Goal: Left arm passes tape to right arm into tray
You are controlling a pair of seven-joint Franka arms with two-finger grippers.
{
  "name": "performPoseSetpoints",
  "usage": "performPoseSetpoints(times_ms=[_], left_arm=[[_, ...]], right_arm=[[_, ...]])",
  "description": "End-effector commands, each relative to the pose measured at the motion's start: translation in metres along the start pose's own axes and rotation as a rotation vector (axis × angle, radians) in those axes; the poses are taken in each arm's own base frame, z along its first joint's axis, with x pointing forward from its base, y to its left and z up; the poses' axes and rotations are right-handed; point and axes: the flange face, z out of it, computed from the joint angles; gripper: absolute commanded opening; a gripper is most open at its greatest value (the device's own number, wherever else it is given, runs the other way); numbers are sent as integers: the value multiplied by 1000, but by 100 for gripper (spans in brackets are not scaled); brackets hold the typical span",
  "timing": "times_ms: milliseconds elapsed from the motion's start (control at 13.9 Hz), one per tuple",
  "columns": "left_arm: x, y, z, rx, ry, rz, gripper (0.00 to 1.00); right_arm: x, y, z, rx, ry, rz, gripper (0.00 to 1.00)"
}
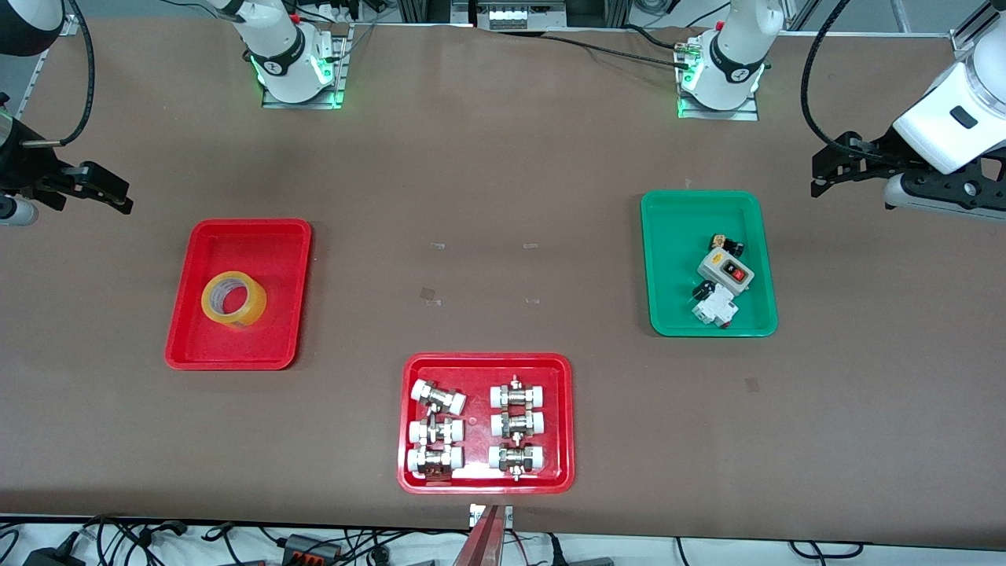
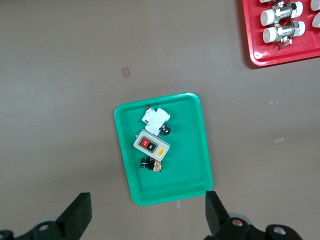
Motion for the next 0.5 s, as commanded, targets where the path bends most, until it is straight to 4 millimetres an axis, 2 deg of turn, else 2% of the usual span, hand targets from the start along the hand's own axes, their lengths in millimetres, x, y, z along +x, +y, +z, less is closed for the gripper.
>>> performPoseSetpoints(times_ms=[0,432], left_arm=[[0,-1,-6,4,2,-8,100],[1,-6,-4,4,-2,-16,100]], right_arm=[[-11,5,-11,-2,7,1,100],[-12,1,-11,33,2,4,100]])
